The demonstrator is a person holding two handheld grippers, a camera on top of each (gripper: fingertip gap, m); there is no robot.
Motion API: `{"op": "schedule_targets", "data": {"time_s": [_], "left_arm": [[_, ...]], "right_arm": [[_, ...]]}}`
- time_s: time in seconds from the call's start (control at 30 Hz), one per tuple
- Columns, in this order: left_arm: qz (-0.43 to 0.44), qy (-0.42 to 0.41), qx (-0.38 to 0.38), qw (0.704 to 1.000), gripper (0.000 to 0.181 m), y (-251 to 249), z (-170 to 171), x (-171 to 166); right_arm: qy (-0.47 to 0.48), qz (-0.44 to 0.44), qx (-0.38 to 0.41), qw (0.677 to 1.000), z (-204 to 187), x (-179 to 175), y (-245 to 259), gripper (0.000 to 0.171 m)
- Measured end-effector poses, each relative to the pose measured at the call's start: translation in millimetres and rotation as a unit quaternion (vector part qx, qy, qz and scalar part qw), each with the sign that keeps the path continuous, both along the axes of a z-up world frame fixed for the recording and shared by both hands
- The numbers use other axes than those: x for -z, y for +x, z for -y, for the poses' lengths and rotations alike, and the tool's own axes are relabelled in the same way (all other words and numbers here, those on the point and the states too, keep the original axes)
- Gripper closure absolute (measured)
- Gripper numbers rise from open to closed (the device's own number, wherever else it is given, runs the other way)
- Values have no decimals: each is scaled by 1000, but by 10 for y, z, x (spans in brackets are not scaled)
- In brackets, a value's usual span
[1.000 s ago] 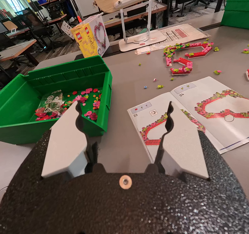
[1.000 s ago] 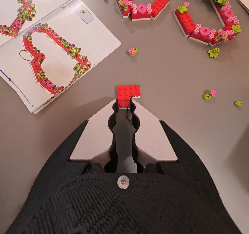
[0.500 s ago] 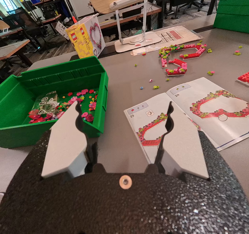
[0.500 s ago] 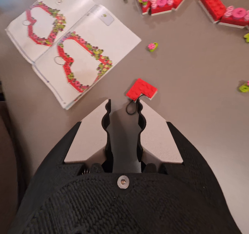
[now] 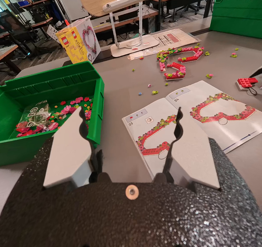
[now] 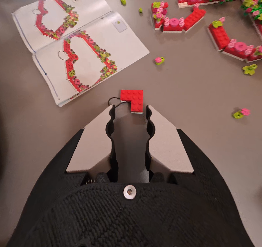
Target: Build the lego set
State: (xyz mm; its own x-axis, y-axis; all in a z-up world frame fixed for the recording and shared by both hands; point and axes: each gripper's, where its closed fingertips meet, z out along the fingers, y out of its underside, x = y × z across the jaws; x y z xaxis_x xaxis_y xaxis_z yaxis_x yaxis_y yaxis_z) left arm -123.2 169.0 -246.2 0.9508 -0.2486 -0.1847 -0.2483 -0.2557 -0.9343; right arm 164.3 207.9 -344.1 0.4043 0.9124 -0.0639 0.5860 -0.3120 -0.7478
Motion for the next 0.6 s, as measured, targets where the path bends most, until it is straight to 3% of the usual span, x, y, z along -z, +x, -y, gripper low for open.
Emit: {"op": "schedule_targets", "data": {"time_s": [0.17, 0.27, 0.43, 0.6], "left_arm": [[14, -9, 13, 1000, 59, 38, -15, 44], [35, 4, 27, 999, 65, 94, -18, 12], [42, 50, 36, 997, 73, 193, -69, -81], [38, 143, 29, 989, 79, 306, -225, -197]], "right_arm": [[-6, 9, -16, 1000, 127, 7, -4, 131], [92, -32, 45, 994, -197, -300, 77, 129], [279, -161, 125, 938, -652, -1012, 107, 135], [203, -135, 35, 969, -992, -1008, -562, 143]]}}
